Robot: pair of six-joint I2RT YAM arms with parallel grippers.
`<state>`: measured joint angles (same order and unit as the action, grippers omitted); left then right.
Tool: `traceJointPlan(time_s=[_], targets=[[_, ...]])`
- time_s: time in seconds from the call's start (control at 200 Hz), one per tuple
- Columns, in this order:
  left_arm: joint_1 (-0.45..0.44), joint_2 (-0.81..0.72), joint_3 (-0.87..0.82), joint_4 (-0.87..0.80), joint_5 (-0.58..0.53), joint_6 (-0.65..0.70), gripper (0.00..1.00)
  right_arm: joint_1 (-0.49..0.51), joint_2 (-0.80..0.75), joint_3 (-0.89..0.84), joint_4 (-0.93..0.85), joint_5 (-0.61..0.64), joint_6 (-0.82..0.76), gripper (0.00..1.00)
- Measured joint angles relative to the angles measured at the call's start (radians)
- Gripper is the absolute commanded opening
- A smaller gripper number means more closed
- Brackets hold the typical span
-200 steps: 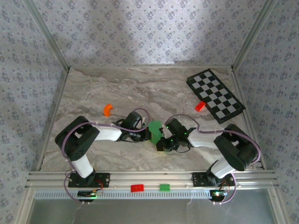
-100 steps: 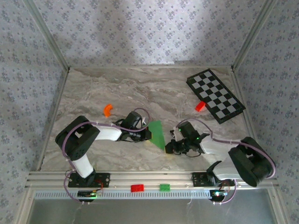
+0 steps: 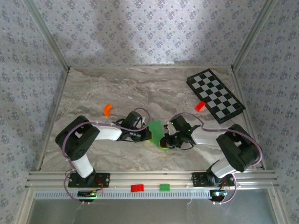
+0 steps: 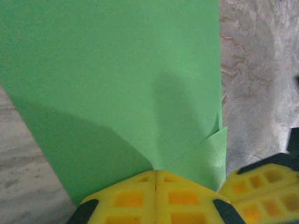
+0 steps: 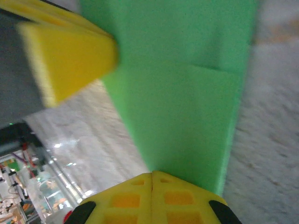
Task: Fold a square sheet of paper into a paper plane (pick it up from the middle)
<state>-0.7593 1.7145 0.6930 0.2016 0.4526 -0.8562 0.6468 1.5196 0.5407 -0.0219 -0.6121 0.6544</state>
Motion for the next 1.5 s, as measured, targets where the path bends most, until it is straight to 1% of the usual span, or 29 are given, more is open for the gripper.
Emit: traceJointPlan(time_s=[0.045,0.145,0.245,0.35,0.485,0.63,0.745,0.89,1.019,1.129,1.234,1.324,1.499], targets=[[0.0,-0.003,0.0,-0.003,0.0,0.0,0.0,-0.003,0.006,-0.006,0.012,-0.011,0.0,0.04],[0.0,-0.026,0.003,-0.048,-0.01,0.0,0.05,-0.003,0.006,-0.018,0.039,-0.013,0.003,0.03],[-0.003,-0.073,0.005,-0.127,-0.049,0.0,0.1,-0.001,0.006,-0.023,0.051,-0.014,0.007,0.03],[-0.022,-0.137,0.01,-0.154,-0.09,-0.009,0.11,0.0,0.006,-0.025,0.057,-0.014,0.012,0.02],[-0.081,-0.15,0.021,-0.103,-0.109,-0.05,0.1,0.0,0.006,-0.026,0.061,-0.014,0.019,0.02],[-0.146,-0.078,0.018,-0.011,-0.11,-0.113,0.08,0.0,0.006,-0.027,0.063,-0.014,0.027,0.02],[-0.163,-0.038,-0.022,0.046,-0.125,-0.145,0.08,0.0,0.006,-0.028,0.064,-0.014,0.029,0.02],[-0.119,-0.041,-0.098,0.161,-0.088,-0.182,0.08,0.002,0.006,-0.033,0.077,-0.013,0.03,0.02],[-0.044,-0.068,-0.141,0.184,-0.059,-0.184,0.08,0.002,0.006,-0.039,0.085,-0.014,0.03,0.02],[0.032,-0.088,-0.149,0.153,-0.052,-0.176,0.08,0.002,0.006,-0.045,0.099,-0.017,0.03,0.02],[0.082,-0.098,-0.149,0.121,-0.039,-0.17,0.08,0.002,0.006,-0.048,0.106,-0.02,0.03,0.02],[0.103,-0.118,-0.147,0.074,-0.044,-0.156,0.08,0.002,0.005,-0.05,0.11,-0.021,0.03,0.03],[0.116,-0.202,-0.134,-0.077,-0.089,-0.117,0.1,0.003,-0.013,-0.049,0.096,-0.018,0.029,0.12]])
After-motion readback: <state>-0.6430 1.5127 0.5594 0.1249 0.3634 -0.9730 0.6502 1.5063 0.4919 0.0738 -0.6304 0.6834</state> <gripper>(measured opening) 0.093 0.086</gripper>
